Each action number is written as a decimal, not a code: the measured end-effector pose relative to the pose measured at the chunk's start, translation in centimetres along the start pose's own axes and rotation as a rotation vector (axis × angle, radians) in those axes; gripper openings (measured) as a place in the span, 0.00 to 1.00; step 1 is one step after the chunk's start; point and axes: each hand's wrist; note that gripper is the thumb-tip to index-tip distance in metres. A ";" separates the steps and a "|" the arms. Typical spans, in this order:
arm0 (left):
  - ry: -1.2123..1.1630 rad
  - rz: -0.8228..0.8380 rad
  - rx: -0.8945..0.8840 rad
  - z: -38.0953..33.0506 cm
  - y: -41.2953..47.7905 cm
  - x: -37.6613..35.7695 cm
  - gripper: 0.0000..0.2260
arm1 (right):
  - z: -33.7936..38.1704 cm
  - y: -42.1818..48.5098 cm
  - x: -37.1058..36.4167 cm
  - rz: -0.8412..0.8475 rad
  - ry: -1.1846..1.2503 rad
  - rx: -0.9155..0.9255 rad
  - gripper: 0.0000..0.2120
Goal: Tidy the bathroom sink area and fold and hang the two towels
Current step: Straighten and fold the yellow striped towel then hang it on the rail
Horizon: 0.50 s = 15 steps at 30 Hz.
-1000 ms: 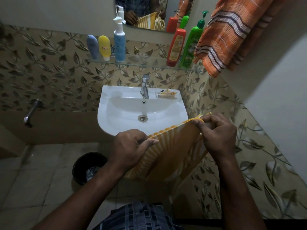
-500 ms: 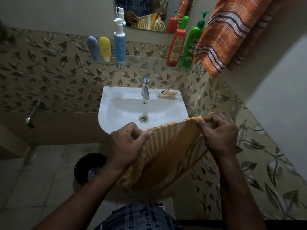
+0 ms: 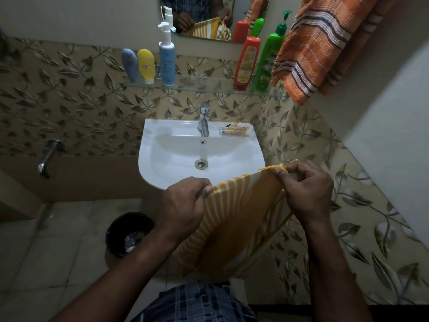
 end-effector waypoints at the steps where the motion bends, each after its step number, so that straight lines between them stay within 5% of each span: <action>1: -0.018 -0.016 0.017 0.0 0.1 -0.1 0.09 | -0.1 -0.1 -0.2 0.004 -0.007 -0.012 0.12; 7: -0.027 -0.027 0.055 0.2 0.2 -0.5 0.08 | 0.2 -1.6 -1.8 0.108 -0.200 -0.097 0.08; 9: -0.007 0.019 0.036 0.5 0.3 -0.4 0.07 | 1.3 -2.8 -2.1 0.130 -0.106 0.018 0.13; 12: -0.039 0.173 -0.012 0.5 0.5 -0.4 0.07 | 3.2 -4.4 -2.9 0.401 0.087 0.318 0.16; 15: -0.113 0.316 -0.015 0.5 0.5 -0.4 0.08 | 3.8 -4.6 -3.6 0.586 0.099 0.389 0.10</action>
Point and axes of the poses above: each hand's wrist, its own y-axis towards the middle knuckle, its own x-axis out of the back of the hand, z = x × y, and after that the axes turned 13 degrees about -y, right-handed
